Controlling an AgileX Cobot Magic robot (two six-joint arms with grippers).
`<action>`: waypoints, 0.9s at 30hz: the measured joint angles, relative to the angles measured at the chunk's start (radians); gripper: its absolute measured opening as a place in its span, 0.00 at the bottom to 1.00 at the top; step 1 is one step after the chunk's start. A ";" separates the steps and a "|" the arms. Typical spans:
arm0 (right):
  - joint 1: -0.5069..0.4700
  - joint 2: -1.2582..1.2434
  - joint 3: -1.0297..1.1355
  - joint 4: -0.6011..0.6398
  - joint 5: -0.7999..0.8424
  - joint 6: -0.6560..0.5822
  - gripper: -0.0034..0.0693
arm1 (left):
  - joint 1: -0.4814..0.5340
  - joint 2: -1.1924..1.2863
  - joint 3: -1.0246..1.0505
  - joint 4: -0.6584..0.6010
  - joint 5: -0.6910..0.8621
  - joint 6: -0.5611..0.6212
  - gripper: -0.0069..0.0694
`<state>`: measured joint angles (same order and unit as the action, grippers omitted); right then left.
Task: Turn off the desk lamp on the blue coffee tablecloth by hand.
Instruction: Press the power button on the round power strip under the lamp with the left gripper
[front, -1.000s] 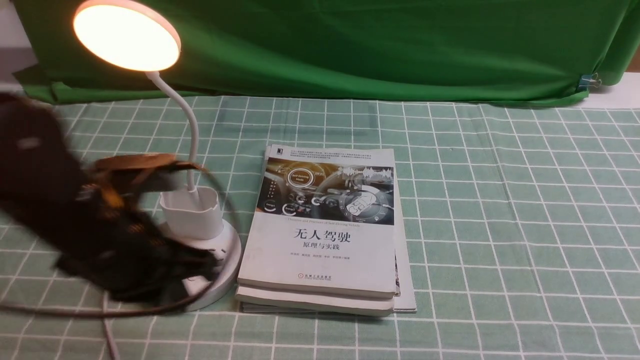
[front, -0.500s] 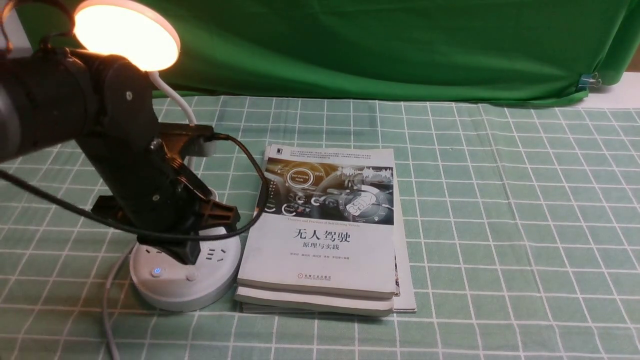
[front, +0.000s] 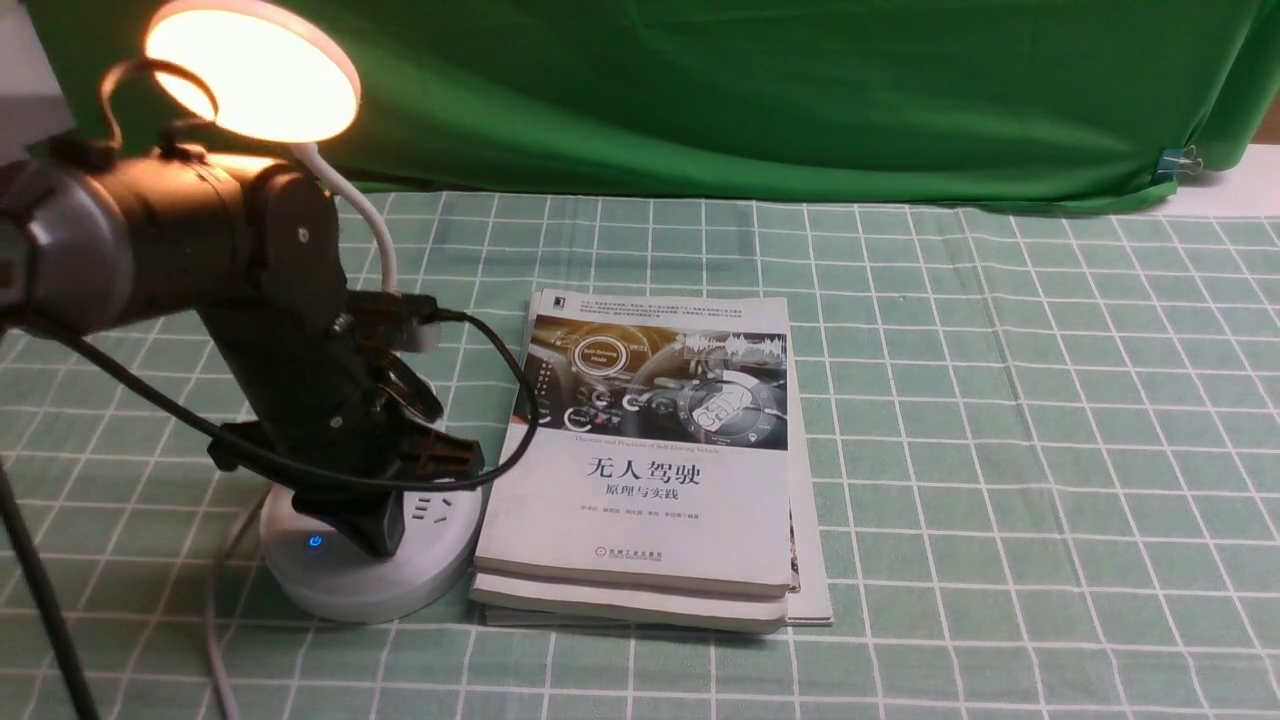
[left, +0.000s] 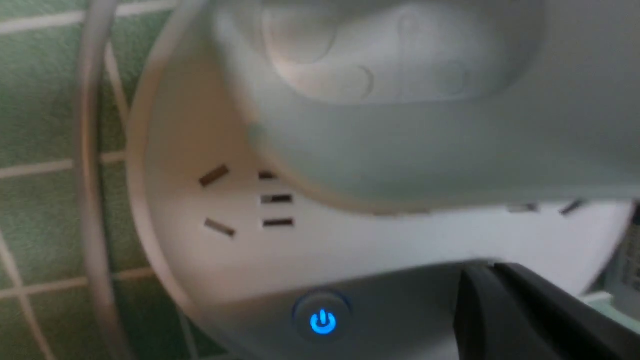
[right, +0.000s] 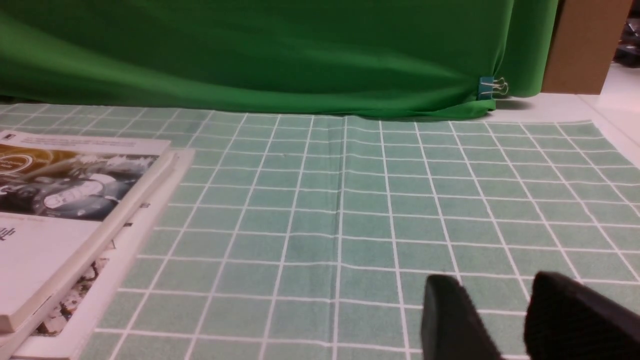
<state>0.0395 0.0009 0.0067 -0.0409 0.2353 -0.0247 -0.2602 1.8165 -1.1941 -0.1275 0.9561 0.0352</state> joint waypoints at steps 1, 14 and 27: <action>0.000 0.000 0.000 0.000 0.000 0.000 0.38 | 0.000 0.004 -0.002 0.000 0.000 0.000 0.09; 0.000 0.000 0.000 0.000 0.000 0.000 0.38 | 0.000 -0.041 -0.006 0.002 0.017 0.000 0.09; 0.000 0.000 0.000 0.000 0.000 0.000 0.38 | 0.000 -0.006 -0.006 0.000 0.019 0.004 0.09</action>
<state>0.0395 0.0009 0.0067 -0.0409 0.2353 -0.0247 -0.2602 1.8105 -1.2001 -0.1274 0.9754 0.0393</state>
